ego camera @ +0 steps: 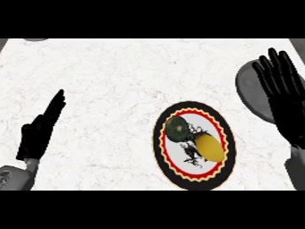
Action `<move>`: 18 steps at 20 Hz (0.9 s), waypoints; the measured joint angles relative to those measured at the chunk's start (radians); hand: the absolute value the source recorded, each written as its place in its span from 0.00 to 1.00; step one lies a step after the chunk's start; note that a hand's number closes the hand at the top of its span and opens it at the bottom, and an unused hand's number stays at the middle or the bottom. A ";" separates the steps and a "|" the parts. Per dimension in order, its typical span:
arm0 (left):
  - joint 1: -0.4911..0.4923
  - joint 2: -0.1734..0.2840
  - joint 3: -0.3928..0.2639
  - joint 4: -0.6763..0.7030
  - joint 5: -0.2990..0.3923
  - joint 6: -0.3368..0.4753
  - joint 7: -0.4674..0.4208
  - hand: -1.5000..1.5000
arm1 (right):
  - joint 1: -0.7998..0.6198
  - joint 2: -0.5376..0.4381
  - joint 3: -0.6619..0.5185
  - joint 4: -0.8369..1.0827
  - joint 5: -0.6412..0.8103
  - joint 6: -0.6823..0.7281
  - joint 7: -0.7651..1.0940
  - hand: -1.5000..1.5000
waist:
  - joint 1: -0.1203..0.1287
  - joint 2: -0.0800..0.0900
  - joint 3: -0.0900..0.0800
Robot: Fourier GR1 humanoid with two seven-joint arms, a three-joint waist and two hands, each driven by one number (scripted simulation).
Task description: Pick the lemon from the plate and place it in the pan
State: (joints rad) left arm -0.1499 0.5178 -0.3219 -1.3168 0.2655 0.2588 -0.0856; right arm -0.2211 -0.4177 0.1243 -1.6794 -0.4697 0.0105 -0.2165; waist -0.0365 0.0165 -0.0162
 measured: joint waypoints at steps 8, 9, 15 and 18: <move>-0.117 -0.056 0.044 -0.032 0.034 0.013 -0.003 0.50 | -0.071 -0.107 0.280 0.071 0.048 0.450 -0.001 0.00 | 0.111 0.010 0.017; -0.125 -0.063 0.052 -0.034 0.042 0.019 0.004 0.50 | -0.074 -0.122 0.281 0.097 0.080 0.493 -0.060 0.00 | 0.104 0.008 0.018; -0.130 -0.080 0.076 -0.064 0.062 0.043 0.033 0.50 | -0.127 -0.235 0.176 0.280 0.250 0.566 -0.379 0.00 | 0.088 0.001 0.023; -0.137 -0.082 0.080 -0.070 0.062 0.046 0.046 0.50 | -0.178 -0.314 0.146 0.346 0.314 0.556 -0.467 0.00 | 0.086 0.000 0.023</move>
State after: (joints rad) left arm -0.2866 0.4357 -0.2422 -1.3867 0.3274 0.3045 -0.0400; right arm -0.3986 -0.7320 0.2701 -1.3337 -0.1556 0.5666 -0.6831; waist 0.0499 0.0169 0.0065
